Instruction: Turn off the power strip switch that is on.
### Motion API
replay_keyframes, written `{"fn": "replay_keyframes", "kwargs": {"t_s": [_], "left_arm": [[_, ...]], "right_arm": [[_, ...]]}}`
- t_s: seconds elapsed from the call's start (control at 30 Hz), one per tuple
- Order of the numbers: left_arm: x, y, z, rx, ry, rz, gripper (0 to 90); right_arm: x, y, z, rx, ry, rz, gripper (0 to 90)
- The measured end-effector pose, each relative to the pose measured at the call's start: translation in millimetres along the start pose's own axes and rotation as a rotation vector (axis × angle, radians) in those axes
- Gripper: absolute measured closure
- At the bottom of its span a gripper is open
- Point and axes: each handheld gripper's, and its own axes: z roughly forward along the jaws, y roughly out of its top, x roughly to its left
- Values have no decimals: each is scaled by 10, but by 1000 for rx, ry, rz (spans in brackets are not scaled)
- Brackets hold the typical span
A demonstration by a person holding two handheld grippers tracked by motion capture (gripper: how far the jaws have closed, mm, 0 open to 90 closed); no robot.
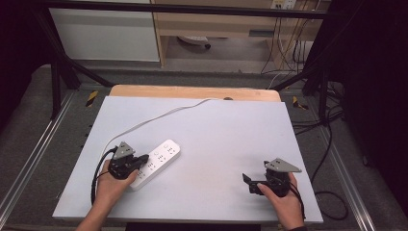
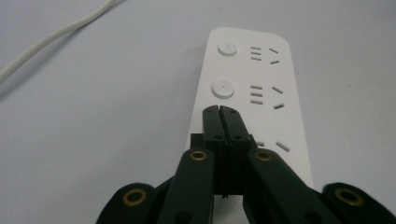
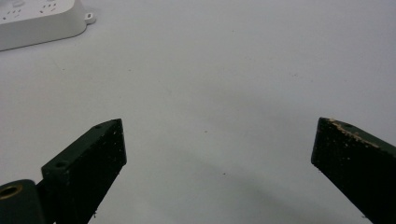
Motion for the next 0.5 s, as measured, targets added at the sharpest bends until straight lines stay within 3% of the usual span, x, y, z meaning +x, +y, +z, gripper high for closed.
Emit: {"fn": "replay_keyframes", "kwargs": {"t_s": [0.5], "left_arm": [[2,-1,-1,2,0,-3,900]], "right_arm": [[-1,-1,0,-1,1,3,38]]}}
